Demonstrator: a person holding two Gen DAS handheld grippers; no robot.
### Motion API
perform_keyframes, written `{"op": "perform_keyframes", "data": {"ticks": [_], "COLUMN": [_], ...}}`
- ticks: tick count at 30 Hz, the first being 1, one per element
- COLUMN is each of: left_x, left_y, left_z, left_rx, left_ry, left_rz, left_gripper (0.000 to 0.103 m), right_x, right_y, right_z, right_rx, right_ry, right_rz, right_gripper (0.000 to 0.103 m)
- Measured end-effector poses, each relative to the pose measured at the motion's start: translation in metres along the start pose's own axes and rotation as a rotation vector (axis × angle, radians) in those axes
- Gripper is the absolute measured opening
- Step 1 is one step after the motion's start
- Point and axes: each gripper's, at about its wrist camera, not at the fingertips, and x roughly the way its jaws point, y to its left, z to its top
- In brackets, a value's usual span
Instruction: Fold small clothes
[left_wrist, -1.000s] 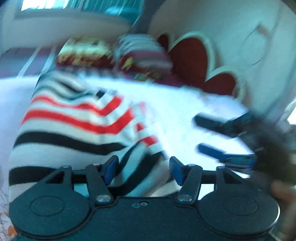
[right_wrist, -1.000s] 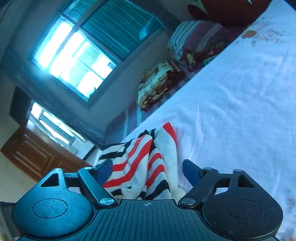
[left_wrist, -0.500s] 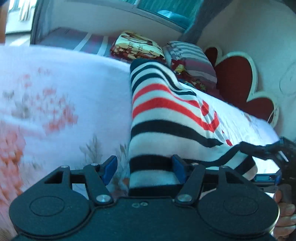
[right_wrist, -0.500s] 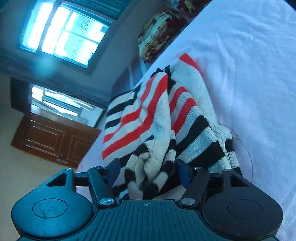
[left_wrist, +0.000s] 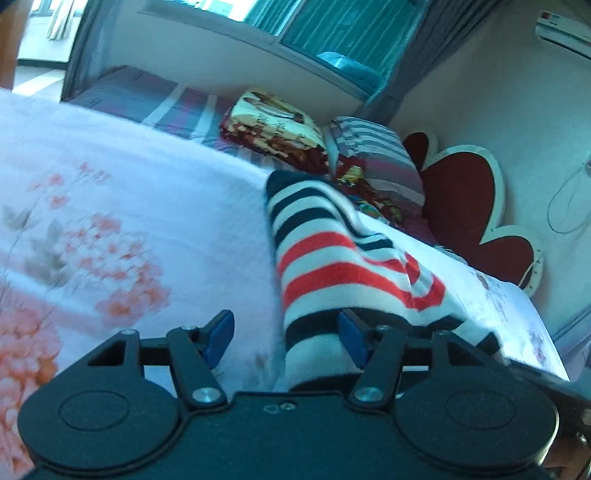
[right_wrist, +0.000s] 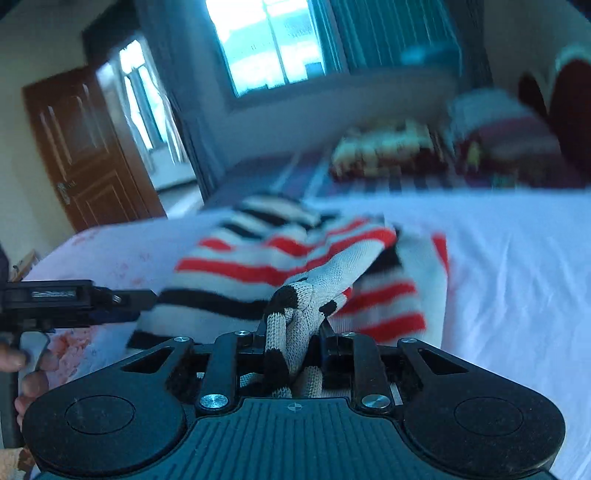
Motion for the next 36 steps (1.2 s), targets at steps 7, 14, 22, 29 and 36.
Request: {"op": "perform_keyframes", "data": {"ticks": [7, 14, 22, 29, 36], "left_x": [0.031, 0.028, 0.026, 0.043, 0.051], "left_y": [-0.048, -0.057, -0.026, -0.015, -0.039], "left_z": [-0.011, -0.004, 0.015, 0.014, 0.012], "left_rx": [0.188, 0.246, 0.155, 0.076, 0.165], "left_ry": [0.065, 0.089, 0.048, 0.089, 0.129], "left_rz": [0.059, 0.02, -0.047, -0.036, -0.035], "left_gripper": [0.063, 0.05, 0.048, 0.054, 0.045], "right_x": [0.01, -0.01, 0.004, 0.014, -0.004], "right_y": [-0.036, -0.059, -0.122, -0.099, -0.075], "right_z": [-0.047, -0.019, 0.021, 0.027, 0.01], "right_rx": [0.01, 0.235, 0.5, 0.291, 0.048], "right_ry": [0.027, -0.005, 0.002, 0.027, -0.033], "right_rz": [-0.045, 0.028, 0.079, -0.008, -0.116], "right_gripper": [0.022, 0.029, 0.029, 0.021, 0.009]}}
